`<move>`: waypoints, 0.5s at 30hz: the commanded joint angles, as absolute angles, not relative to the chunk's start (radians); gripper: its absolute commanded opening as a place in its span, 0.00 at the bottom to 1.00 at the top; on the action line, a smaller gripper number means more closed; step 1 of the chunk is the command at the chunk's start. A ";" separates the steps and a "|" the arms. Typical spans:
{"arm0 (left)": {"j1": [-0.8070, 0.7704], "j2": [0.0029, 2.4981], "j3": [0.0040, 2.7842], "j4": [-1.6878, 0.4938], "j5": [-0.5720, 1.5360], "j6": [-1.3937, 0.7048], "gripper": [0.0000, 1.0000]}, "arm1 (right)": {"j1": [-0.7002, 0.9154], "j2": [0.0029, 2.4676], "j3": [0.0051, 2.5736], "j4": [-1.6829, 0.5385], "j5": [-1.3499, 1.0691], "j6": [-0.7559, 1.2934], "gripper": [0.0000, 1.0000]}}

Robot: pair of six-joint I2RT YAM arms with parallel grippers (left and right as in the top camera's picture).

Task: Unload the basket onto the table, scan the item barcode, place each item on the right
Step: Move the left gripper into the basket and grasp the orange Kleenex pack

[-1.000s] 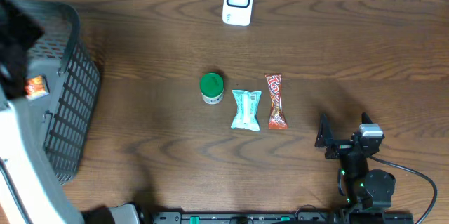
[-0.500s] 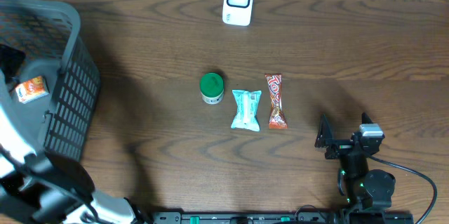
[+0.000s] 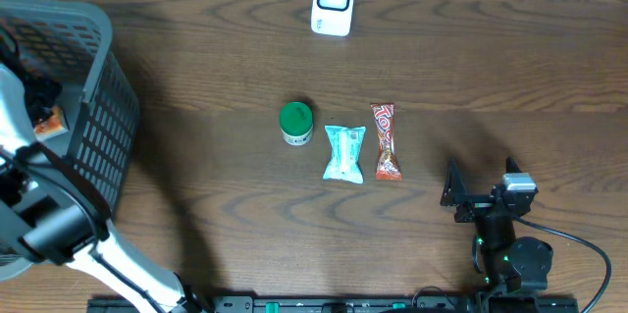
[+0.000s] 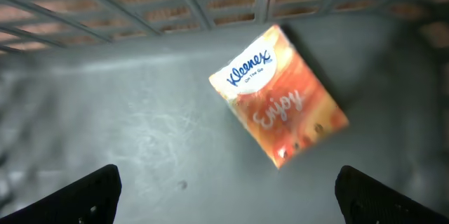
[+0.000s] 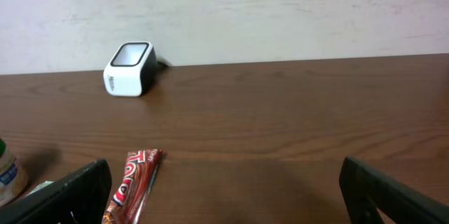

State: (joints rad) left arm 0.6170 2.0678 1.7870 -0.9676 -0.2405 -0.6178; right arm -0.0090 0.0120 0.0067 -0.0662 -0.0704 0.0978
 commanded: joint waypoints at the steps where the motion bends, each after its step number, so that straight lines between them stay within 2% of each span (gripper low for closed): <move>1: 0.620 2.132 1.784 -0.942 -0.246 -0.694 0.98 | -0.006 0.007 0.006 -0.070 -0.069 0.089 0.99; 9: 0.620 2.166 1.784 -0.879 -0.248 -0.682 0.98 | -0.006 0.007 0.006 -0.070 -0.069 0.089 0.99; 15: 0.617 2.166 1.784 -0.941 -0.245 -1.035 0.98 | -0.006 0.007 0.006 -0.070 -0.069 0.089 0.99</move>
State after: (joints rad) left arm 0.6170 2.1620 1.7859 -0.9112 -0.2375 -0.7902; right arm -0.0090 0.0120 0.0067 -0.0662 -0.0704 0.0978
